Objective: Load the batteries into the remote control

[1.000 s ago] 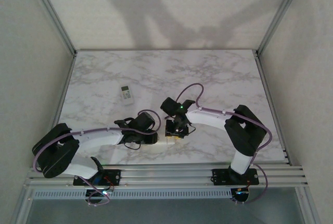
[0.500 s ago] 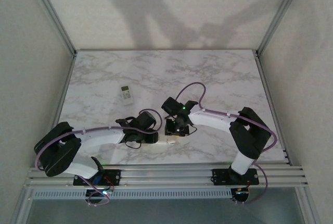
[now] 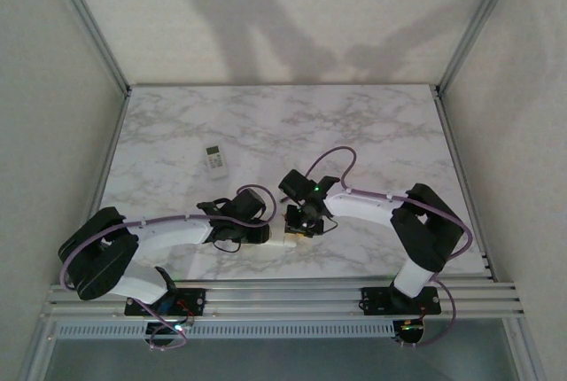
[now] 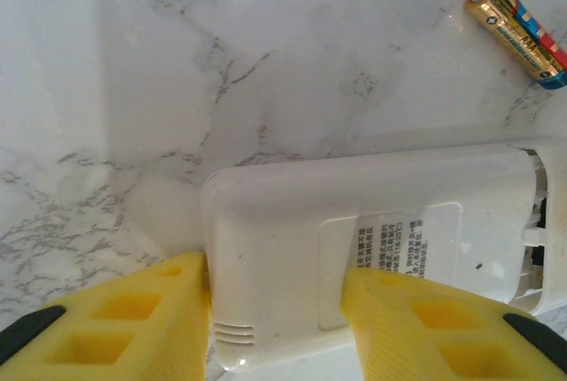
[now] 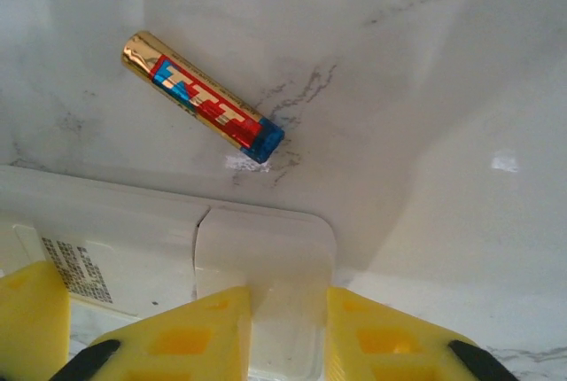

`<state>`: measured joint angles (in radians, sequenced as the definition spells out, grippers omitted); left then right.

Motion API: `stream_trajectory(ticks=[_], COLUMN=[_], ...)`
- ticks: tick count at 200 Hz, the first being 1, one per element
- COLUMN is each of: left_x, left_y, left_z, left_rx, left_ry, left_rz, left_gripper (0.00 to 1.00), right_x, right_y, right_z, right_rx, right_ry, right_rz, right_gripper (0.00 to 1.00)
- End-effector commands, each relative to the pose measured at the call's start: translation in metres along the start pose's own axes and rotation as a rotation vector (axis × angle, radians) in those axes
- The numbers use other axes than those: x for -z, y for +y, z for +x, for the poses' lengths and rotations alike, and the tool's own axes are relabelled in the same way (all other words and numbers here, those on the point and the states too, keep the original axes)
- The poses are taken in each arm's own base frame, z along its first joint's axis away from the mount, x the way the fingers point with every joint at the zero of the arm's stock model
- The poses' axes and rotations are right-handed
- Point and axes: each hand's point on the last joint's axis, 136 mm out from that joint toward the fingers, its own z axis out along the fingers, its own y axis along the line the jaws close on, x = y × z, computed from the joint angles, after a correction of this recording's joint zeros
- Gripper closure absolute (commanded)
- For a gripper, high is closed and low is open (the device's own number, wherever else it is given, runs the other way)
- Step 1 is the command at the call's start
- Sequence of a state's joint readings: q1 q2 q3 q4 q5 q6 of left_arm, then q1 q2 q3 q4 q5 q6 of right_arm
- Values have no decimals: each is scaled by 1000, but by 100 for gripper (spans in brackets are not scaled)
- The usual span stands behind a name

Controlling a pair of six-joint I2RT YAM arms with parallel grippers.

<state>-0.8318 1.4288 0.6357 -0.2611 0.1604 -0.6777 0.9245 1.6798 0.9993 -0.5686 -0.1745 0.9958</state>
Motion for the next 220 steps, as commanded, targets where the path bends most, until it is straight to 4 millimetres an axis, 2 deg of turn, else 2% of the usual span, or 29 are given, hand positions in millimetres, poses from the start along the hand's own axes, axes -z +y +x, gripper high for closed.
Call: stream_trajectory(ticks=[1,41,63,95,124,159,177,199,220], left_x=[-17,-17,-17,-17,-17,-17,-17,-17,-17], left_y=[-10,-9,-9,-10,-11,-11,-12,-11,-11], left_z=[-12,-12,-13,-14,-14,-14,-13,-13,-13], left_rx=[14,12,13,10,6,7,6,5,4], left_ry=[-74,-76,-78,-79,-76,-78,-79,-78,-81], left_rz=[44,36,36,35,36,35,40,40,40], left_gripper=[57,57,57,57,57,57,57,57,57], right_x=[-3,11,17,16,14,21,20,14,8], right_y=[8,-15,-16,-12,0,13,7,-8,-10], right_z=[10,0,-1,1,4,8,8,6,5], right_rx=[-23,105,125,129,145,112,109,115,133], right_ry=[22,-78,-106,-108,-98,-97,-98,-110,-99], right_rz=[-33,126,133,121,88,15,40,112,128], right_gripper=[75,72,71,69,66,61,60,59,57])
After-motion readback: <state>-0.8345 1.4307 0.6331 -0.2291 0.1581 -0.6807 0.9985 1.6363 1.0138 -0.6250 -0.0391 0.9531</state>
